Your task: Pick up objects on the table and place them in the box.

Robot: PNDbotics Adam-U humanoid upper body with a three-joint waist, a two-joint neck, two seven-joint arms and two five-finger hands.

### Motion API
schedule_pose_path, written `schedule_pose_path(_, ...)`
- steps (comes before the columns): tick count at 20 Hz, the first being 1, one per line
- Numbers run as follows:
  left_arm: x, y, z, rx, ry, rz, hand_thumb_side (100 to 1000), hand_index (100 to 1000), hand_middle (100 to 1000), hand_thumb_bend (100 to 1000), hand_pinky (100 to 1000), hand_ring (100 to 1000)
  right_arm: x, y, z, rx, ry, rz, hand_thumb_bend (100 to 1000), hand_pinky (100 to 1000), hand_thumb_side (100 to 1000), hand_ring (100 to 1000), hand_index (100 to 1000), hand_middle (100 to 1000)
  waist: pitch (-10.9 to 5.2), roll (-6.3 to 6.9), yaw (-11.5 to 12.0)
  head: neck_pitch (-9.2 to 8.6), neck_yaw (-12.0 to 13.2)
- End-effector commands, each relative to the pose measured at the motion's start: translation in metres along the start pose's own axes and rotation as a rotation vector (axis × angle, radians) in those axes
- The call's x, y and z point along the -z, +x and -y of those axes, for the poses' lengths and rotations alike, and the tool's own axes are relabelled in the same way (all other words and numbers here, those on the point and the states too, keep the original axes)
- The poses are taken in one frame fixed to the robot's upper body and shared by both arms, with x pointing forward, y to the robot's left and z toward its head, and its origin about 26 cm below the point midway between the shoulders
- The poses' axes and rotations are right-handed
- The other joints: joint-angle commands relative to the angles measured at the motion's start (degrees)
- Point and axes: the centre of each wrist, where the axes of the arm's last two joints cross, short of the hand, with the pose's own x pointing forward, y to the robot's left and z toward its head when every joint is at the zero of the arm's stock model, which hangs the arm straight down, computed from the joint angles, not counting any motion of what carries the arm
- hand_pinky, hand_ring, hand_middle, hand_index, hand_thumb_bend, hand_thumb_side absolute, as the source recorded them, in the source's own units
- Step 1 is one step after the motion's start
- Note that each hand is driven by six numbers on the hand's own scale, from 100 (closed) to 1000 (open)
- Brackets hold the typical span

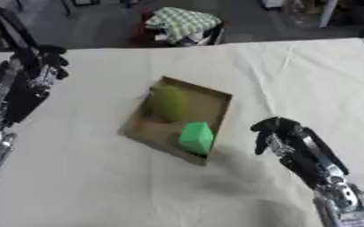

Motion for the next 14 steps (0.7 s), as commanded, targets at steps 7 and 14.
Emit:
schedule_pose_path(7,-0.026,-0.016,0.016,-0.082,0.003,-0.063,764,744,562,100,593,545,0.0,0.003,0.005,-0.011,-0.027,0.008,100,456,629,438,649,437,-1.36,-0.35,0.18,1.68,0.63)
schedule_pose_path(14,-0.035,-0.025,0.023,-0.101,-0.016,-0.093,770,740,559,100,593,543,0.0,0.003,0.005,-0.009,-0.026,0.007,100,455,630,438,649,437,-1.58,-0.33,0.08,1.68,0.55)
